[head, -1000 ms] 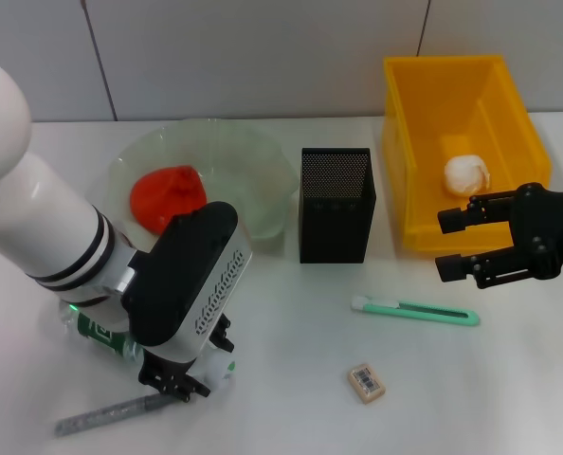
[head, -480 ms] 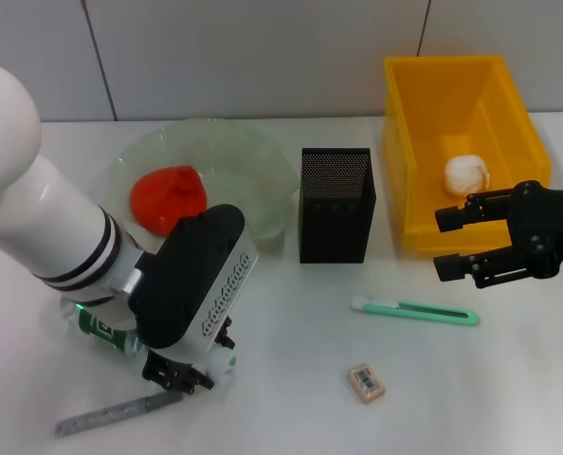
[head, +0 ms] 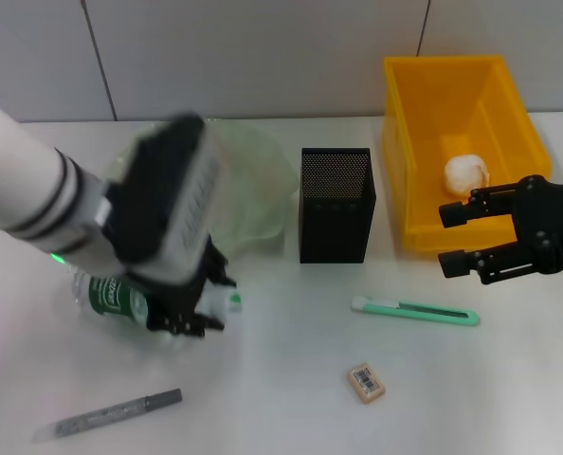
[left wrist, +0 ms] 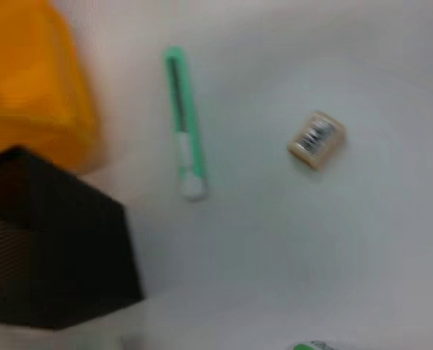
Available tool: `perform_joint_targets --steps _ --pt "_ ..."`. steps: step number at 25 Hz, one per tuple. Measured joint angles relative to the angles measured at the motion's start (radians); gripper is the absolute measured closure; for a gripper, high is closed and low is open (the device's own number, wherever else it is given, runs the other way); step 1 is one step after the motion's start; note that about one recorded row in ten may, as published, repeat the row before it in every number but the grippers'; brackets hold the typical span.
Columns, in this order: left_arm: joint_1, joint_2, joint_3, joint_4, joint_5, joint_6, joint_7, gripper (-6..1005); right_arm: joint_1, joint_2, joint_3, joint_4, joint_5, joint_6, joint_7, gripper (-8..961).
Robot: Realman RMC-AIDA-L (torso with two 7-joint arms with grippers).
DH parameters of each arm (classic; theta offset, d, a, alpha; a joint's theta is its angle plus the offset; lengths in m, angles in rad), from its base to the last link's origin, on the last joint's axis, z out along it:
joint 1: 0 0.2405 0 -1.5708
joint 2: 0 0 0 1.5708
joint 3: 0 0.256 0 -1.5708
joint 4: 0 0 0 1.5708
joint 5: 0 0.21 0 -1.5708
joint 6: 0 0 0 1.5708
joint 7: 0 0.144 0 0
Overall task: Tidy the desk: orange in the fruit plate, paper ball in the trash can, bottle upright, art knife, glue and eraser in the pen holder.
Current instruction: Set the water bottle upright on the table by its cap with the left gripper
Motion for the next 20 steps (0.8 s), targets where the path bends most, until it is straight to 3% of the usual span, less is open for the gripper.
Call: perform_joint_targets --steps 3,4,5,20 --pt "-0.023 0.002 -0.170 -0.004 -0.039 0.072 -0.026 556 0.000 0.000 0.005 0.001 0.011 -0.018 0.005 179" --pt "-0.023 0.002 -0.170 -0.004 -0.039 0.072 -0.026 556 0.000 0.000 0.005 0.001 0.011 -0.018 0.005 179" --pt "-0.028 0.003 -0.238 -0.005 -0.050 0.089 -0.051 556 -0.003 0.001 0.007 0.000 0.016 -0.028 0.005 179" --pt "-0.043 0.010 -0.547 -0.004 -0.103 0.173 -0.214 555 -0.042 0.007 0.047 -0.005 0.035 -0.101 0.012 180"
